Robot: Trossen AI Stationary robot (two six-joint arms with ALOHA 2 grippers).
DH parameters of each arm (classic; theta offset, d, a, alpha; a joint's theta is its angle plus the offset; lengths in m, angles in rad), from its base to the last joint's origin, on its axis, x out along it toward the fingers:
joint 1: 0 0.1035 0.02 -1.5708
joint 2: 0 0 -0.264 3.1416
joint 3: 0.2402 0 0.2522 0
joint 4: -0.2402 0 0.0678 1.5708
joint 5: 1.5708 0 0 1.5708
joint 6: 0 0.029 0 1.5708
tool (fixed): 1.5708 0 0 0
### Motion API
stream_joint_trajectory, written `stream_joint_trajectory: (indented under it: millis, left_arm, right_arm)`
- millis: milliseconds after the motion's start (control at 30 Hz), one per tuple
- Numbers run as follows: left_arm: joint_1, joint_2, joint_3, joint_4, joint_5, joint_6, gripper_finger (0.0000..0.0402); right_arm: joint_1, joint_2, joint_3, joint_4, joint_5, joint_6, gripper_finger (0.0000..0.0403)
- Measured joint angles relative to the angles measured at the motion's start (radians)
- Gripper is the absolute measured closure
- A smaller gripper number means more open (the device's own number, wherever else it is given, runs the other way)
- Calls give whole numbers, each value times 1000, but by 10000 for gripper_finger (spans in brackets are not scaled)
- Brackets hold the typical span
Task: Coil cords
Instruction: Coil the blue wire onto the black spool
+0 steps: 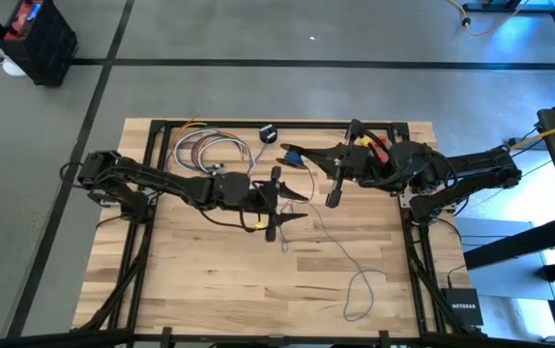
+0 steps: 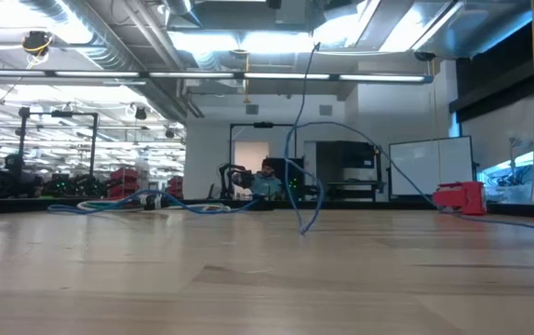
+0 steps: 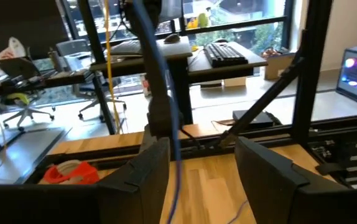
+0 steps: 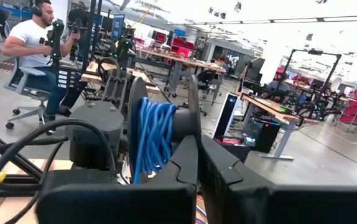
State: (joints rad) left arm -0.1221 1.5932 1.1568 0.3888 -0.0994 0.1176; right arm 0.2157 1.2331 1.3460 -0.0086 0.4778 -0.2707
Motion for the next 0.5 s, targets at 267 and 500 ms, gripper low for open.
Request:
stream_joint_trajectory:
  millis: [267,500]
  left_arm:
    - [8,0,0,-5,0,0,286]
    - [13,1,0,-31,-2,49,389]
  right_arm:
    - [0,0,0,6,0,0,397]
    - [0,0,0,6,0,0,397]
